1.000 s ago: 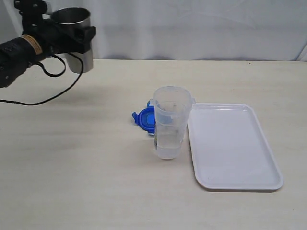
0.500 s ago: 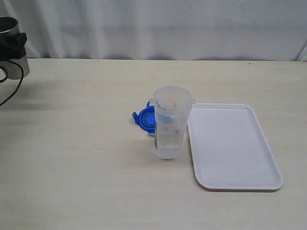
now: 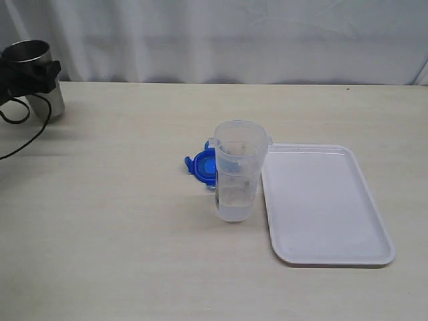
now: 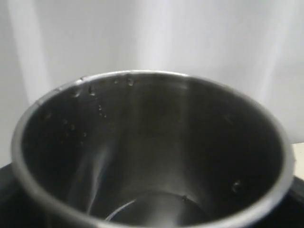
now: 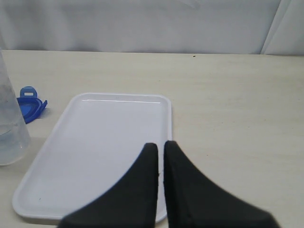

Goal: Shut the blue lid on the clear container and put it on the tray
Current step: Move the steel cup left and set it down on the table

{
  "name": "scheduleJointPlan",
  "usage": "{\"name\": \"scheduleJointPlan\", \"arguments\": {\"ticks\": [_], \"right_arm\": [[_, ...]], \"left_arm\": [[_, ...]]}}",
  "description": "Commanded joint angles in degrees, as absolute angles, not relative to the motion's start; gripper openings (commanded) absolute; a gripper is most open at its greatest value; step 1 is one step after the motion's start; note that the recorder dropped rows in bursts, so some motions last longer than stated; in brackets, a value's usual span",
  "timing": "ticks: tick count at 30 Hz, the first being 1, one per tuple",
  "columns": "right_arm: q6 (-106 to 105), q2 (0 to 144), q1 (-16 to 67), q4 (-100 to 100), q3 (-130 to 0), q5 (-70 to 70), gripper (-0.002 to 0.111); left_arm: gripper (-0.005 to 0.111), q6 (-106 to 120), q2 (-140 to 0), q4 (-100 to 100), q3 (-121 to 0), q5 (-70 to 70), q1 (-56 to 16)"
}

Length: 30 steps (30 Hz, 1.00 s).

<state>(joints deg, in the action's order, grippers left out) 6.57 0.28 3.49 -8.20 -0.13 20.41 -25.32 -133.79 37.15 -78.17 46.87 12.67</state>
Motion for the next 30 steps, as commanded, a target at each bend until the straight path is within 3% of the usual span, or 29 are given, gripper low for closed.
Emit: {"name": "scheduleJointPlan", "arguments": {"ticks": [1, 13, 15, 18, 22, 24, 26, 30], "right_arm": [[6.67, 0.0, 3.44, -8.16, 0.0, 19.74, 0.005], [6.67, 0.0, 3.44, -8.16, 0.0, 19.74, 0.005], [6.67, 0.0, 3.44, -8.16, 0.0, 19.74, 0.005], [6.67, 0.0, 3.44, -8.16, 0.0, 19.74, 0.005], [6.67, 0.0, 3.44, -8.16, 0.0, 19.74, 0.005], [6.67, 0.0, 3.44, -8.16, 0.0, 19.74, 0.005], [6.67, 0.0, 3.44, -8.16, 0.0, 19.74, 0.005], [6.67, 0.0, 3.44, -8.16, 0.0, 19.74, 0.005]], "left_arm": [[0.0, -26.77, -135.05, 36.97, -80.16, 50.05, 12.64], [0.0, -26.77, -136.4, 40.12, -80.16, 51.49, 12.64], [0.005, -26.77, -136.4, 41.4, -80.16, 51.23, 12.64], [0.025, -26.77, -136.4, 41.4, -80.16, 49.9, 12.64], [0.075, -26.77, -136.4, 41.4, -80.16, 49.66, 12.64], [0.094, -26.77, -136.4, 41.14, -80.16, 49.53, 12.64], [0.103, -26.77, -136.4, 41.51, -80.16, 48.49, 12.64], [0.104, -26.85, -136.4, 41.86, -80.16, 46.94, 12.64]]}}
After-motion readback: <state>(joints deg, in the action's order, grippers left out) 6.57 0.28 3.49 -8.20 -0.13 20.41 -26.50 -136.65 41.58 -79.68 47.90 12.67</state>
